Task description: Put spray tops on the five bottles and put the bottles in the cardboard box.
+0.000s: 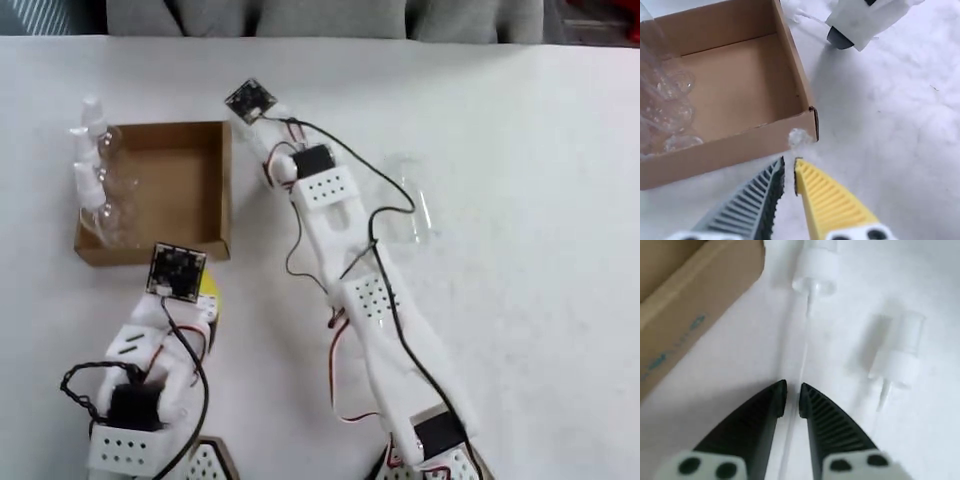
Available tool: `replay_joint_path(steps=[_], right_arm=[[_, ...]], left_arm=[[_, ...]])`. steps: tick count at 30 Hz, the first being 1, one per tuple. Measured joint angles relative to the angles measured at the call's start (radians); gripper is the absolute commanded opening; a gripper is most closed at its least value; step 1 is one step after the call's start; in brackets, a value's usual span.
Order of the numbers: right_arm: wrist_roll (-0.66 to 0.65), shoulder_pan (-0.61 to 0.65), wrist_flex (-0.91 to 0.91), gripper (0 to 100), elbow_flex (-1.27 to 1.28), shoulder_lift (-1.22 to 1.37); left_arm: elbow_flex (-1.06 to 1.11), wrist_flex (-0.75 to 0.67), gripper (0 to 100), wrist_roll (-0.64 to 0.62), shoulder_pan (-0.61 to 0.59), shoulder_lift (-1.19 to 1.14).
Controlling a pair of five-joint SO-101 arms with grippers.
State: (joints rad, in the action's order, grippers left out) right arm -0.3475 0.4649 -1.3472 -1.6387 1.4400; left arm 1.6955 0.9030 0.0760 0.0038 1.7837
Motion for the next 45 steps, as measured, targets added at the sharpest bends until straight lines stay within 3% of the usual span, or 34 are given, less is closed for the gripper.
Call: replay_joint_path(steps=[4,11,19,22,29,36,45], right_arm=[[0.091,-0.032,-0.169,1.8,0.000,-0.046],[0.112,-0.064,-0.325,1.8,0.000,-0.097],[0.114,-0.051,-0.339,1.9,0.000,-0.173],[0.114,-0.025,-0.270,4.0,0.000,-0.173],[0.114,0.002,-0.147,23.8,0.000,-0.169],[0.114,0.009,0.137,17.4,0.002,-0.011],[0.052,0.069,0.436,17.0,0.002,0.083]], left_arm=[[0.000,0.000,6,0.000,0.000,0.000],[0.000,0.000,6,0.000,0.000,0.000],[0.000,0.000,6,0.000,0.000,0.000],[0.000,0.000,6,0.000,0.000,0.000],[0.000,0.000,6,0.000,0.000,0.000],[0.000,0.000,6,0.000,0.000,0.000],[0.000,0.000,6,0.000,0.000,0.000]])
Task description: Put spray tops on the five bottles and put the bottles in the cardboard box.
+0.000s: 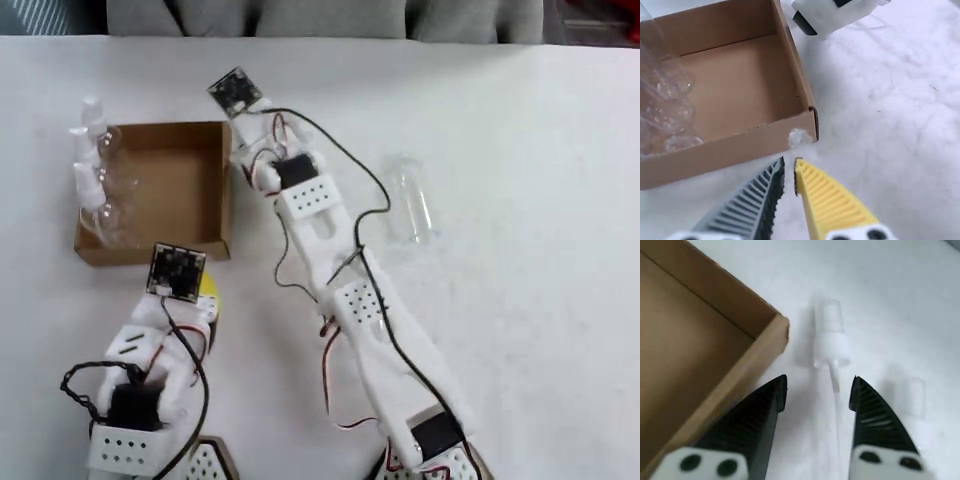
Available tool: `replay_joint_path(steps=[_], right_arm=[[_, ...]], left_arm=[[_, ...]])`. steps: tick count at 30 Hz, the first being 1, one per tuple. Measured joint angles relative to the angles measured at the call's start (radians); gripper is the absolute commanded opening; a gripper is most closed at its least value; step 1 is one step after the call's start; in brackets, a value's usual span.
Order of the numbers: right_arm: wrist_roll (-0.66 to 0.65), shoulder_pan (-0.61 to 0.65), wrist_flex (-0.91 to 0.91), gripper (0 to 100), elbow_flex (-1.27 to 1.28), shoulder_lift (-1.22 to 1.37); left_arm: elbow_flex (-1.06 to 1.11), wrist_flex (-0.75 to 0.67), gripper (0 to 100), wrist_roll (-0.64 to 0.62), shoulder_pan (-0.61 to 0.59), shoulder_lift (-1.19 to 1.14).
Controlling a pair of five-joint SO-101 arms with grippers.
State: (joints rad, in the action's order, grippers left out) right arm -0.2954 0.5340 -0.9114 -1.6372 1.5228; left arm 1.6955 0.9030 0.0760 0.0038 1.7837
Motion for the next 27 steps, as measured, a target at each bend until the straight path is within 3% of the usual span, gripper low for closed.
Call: replay_joint_path(steps=[4,6,9,13,22,27], right_arm=[[-0.011,-0.002,0.176,16.9,0.000,0.087],[-0.012,-0.002,0.187,14.4,0.000,0.097],[-0.011,-0.002,0.186,0.1,0.014,0.097],[-0.011,-0.003,0.144,1.7,0.021,0.080],[-0.006,-0.055,-0.163,1.9,0.006,-0.008],[0.114,-0.115,-0.463,1.9,0.006,-0.115]], left_arm=[[0.000,0.000,6,0.000,0.000,0.000],[0.000,0.000,6,0.000,0.000,0.000],[0.000,0.000,6,0.002,0.000,0.000],[0.000,0.000,6,0.002,0.000,0.000],[0.000,0.000,5,0.002,0.000,0.000],[0.000,0.000,6,0.002,0.000,0.000]])
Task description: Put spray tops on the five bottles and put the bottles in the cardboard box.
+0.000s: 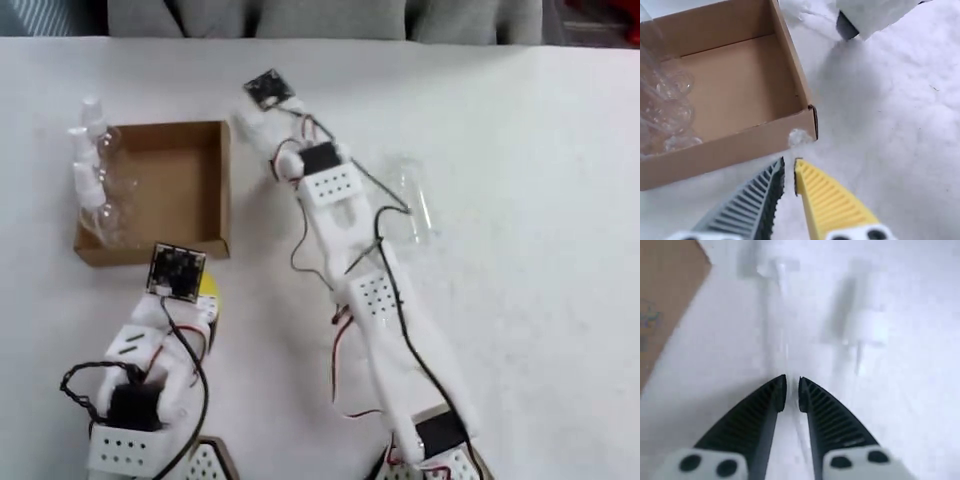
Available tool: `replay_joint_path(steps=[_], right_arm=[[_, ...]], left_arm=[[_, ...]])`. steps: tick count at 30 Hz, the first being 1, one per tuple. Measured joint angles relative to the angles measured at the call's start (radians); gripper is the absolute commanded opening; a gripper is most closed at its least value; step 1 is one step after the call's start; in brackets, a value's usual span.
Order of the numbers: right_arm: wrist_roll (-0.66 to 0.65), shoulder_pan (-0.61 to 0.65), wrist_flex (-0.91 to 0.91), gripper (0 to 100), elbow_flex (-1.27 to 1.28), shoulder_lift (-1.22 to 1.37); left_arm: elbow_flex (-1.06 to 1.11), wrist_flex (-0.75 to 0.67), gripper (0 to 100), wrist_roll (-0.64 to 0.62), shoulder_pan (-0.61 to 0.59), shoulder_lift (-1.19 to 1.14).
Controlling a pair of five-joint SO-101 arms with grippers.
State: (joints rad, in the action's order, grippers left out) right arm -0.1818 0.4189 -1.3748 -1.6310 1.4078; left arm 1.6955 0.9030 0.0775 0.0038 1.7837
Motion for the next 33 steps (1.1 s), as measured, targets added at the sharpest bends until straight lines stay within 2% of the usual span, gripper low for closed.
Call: replay_joint_path(steps=[4,10,23,33], right_arm=[[0.023,-0.014,-0.226,1.9,0.000,-0.084],[0.028,0.003,-0.241,2.2,0.000,-0.092],[0.028,0.035,0.017,1.9,0.000,-0.028],[0.028,0.034,0.003,1.9,0.000,-0.005]], left_arm=[[0.000,0.000,6,0.000,0.000,0.000],[0.000,0.000,6,0.000,0.000,0.000],[0.000,0.000,6,0.000,0.000,0.000],[0.000,0.000,6,0.000,0.000,0.000]])
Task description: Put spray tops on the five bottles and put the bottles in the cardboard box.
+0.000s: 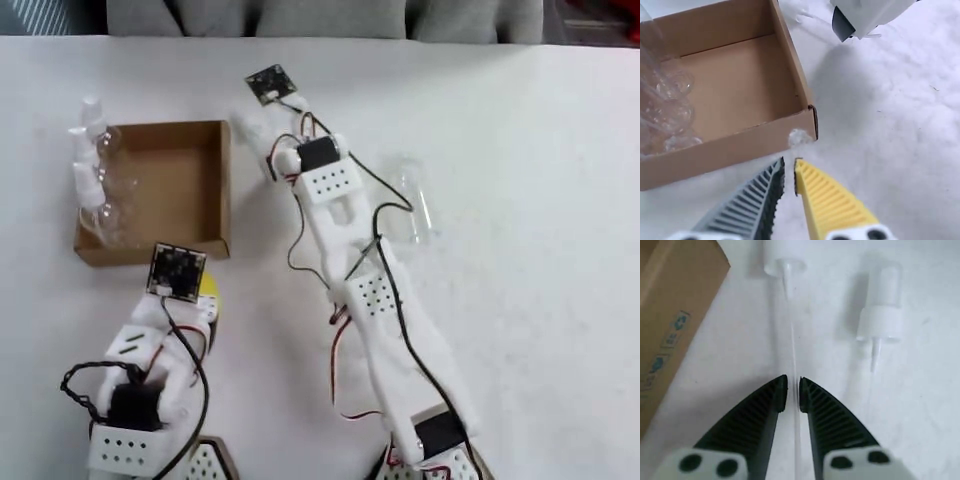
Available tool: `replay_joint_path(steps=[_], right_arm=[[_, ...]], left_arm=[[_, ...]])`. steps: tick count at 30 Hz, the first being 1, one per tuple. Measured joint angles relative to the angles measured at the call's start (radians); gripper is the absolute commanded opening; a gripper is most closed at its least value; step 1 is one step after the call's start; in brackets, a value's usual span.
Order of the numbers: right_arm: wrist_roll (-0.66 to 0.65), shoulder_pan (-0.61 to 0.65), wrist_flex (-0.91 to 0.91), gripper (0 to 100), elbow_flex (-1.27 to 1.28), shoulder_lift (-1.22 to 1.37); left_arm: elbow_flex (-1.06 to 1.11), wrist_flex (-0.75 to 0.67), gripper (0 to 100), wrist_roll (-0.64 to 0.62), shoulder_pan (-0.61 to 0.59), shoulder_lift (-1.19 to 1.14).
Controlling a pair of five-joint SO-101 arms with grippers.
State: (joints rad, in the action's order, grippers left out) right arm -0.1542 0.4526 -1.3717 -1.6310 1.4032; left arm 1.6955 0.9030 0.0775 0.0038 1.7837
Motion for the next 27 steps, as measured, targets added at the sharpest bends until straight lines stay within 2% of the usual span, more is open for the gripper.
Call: replay_joint_path(steps=[6,12,14,27], right_arm=[[0.020,0.000,-0.060,1.9,0.000,0.000],[0.238,0.005,-0.132,1.8,0.000,-0.040],[0.262,0.003,-0.133,1.8,0.000,-0.055],[0.284,0.023,0.118,2.2,0.000,-0.009]], left_arm=[[0.000,0.000,6,0.000,0.000,0.000],[0.000,0.000,6,0.000,0.000,0.000],[0.000,0.000,6,0.000,0.000,0.000],[0.000,0.000,6,0.000,0.000,0.000]])
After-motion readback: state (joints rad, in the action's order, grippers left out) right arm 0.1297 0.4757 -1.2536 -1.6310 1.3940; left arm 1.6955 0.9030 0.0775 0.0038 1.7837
